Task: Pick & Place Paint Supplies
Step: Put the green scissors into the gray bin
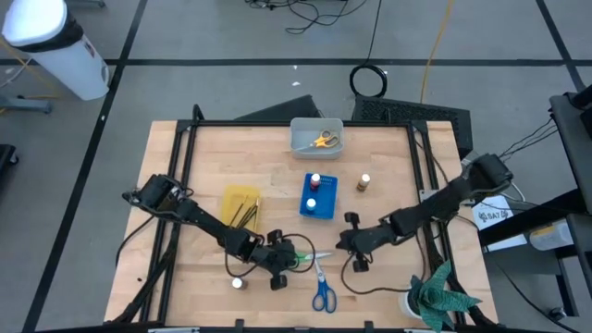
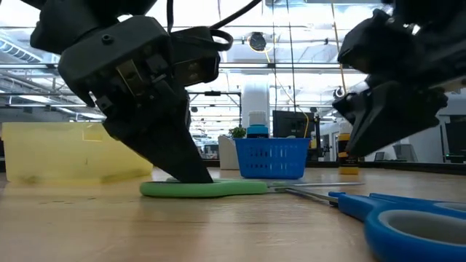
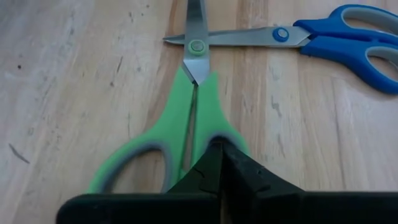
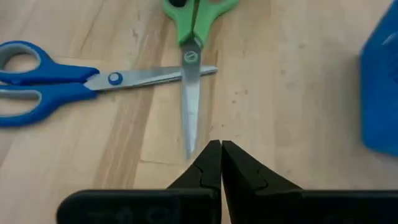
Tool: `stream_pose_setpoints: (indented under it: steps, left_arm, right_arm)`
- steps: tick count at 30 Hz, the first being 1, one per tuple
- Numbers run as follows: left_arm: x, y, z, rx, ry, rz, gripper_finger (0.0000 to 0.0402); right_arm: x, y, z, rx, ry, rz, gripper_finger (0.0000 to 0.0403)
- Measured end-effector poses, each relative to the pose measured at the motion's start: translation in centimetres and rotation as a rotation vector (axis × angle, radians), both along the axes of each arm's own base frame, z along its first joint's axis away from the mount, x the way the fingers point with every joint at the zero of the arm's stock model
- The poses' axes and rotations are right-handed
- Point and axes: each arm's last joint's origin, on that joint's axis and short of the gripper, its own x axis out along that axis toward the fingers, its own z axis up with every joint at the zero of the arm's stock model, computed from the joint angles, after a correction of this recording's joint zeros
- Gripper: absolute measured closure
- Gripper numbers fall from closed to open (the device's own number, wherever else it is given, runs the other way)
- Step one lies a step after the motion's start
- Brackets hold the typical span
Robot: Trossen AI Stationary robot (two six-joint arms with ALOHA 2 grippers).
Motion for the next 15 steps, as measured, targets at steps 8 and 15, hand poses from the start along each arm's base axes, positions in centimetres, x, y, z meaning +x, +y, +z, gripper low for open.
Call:
stream_pose_setpoints:
  steps: [8,15]
  left_arm:
    - [0.1,0.1,0.0,0.003,-0.003,0.006,0.0397]
    - [0.1,0.1,0.0,0.007,-0.004,0.012,0.0379]
  right_arm:
    - [1.1,0.9,-1.9,0.079,-0.027,0.014,0.0403]
    - [1.4,0.7,-3.4,0.069,0.024,0.013,0.0403]
